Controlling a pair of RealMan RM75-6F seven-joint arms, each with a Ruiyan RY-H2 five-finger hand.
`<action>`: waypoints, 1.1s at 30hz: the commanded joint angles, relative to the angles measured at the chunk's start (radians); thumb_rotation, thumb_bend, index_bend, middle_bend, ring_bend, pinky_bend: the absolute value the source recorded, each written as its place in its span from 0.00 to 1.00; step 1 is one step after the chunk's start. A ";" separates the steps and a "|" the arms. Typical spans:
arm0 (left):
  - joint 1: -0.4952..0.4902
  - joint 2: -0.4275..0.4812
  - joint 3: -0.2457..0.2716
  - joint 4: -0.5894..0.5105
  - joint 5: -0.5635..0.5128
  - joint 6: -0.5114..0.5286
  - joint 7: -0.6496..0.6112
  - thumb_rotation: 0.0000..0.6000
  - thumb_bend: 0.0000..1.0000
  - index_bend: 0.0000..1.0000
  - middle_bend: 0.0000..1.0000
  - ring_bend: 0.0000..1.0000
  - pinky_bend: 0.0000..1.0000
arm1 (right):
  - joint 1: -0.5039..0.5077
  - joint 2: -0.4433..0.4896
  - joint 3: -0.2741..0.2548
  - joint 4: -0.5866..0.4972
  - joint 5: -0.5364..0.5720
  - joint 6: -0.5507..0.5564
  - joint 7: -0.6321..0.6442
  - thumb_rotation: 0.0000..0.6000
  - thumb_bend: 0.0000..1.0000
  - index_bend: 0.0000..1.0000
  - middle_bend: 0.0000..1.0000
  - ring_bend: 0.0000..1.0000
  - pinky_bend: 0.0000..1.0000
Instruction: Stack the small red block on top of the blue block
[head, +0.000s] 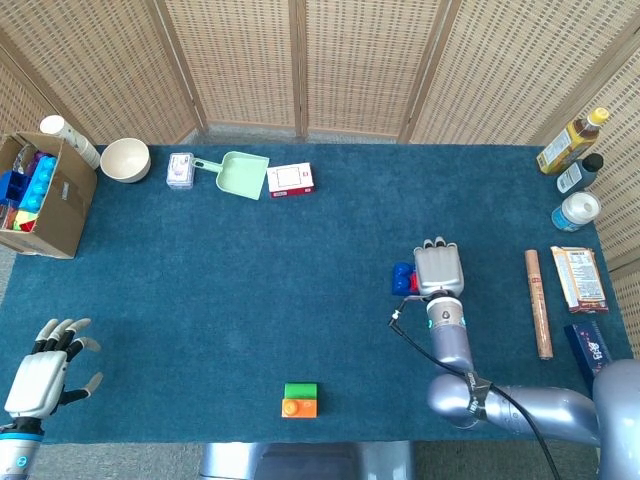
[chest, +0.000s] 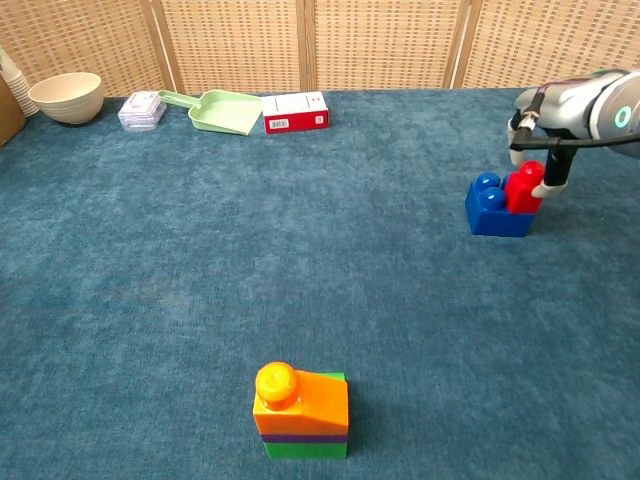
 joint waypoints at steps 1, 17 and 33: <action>0.000 0.004 -0.002 -0.005 0.002 0.004 0.003 1.00 0.33 0.41 0.18 0.13 0.00 | -0.006 0.019 0.006 -0.021 -0.003 0.005 0.012 1.00 0.26 0.35 0.21 0.14 0.32; 0.011 0.040 -0.008 -0.072 -0.004 0.032 0.066 1.00 0.33 0.41 0.18 0.13 0.00 | -0.175 0.226 0.049 -0.159 -0.261 -0.009 0.389 1.00 0.27 0.38 0.22 0.12 0.32; 0.029 0.086 -0.023 -0.150 -0.059 0.042 0.115 1.00 0.33 0.41 0.19 0.13 0.00 | -0.433 0.329 -0.099 0.004 -0.931 0.006 0.931 1.00 0.27 0.41 0.25 0.07 0.21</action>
